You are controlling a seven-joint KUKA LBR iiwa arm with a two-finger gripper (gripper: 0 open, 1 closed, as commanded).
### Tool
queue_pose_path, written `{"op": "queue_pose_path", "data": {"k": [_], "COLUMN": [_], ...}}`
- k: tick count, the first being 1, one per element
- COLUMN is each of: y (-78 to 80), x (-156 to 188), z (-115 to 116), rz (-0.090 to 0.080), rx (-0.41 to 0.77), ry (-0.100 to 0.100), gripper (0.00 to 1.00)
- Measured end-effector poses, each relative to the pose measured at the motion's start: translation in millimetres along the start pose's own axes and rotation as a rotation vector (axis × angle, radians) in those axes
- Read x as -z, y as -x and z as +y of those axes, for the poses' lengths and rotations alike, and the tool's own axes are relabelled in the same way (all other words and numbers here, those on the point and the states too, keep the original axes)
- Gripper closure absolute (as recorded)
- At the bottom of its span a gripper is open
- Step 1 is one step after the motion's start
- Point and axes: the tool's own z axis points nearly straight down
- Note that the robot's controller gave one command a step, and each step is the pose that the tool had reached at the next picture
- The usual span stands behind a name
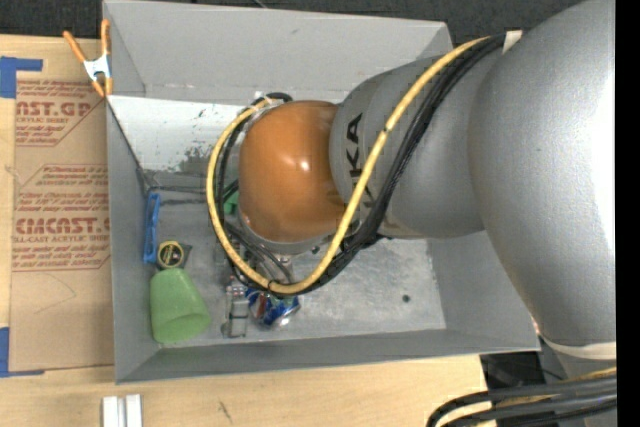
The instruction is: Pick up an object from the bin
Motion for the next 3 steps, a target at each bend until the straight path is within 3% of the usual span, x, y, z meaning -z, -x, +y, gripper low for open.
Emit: {"op": "queue_pose_path", "data": {"k": [1, 2, 3], "y": [25.5, 57.2, 61.3], "x": [-58.9, -56.7, -79.7], "z": [-95.4, -116.1, -115.6], "rz": [-0.003, -0.01, -0.01], "rx": [-0.011, 0.221, 0.28], "ry": [-0.004, 0.0, 0.0], "gripper": [0.0, 0.0, 0.0]}}
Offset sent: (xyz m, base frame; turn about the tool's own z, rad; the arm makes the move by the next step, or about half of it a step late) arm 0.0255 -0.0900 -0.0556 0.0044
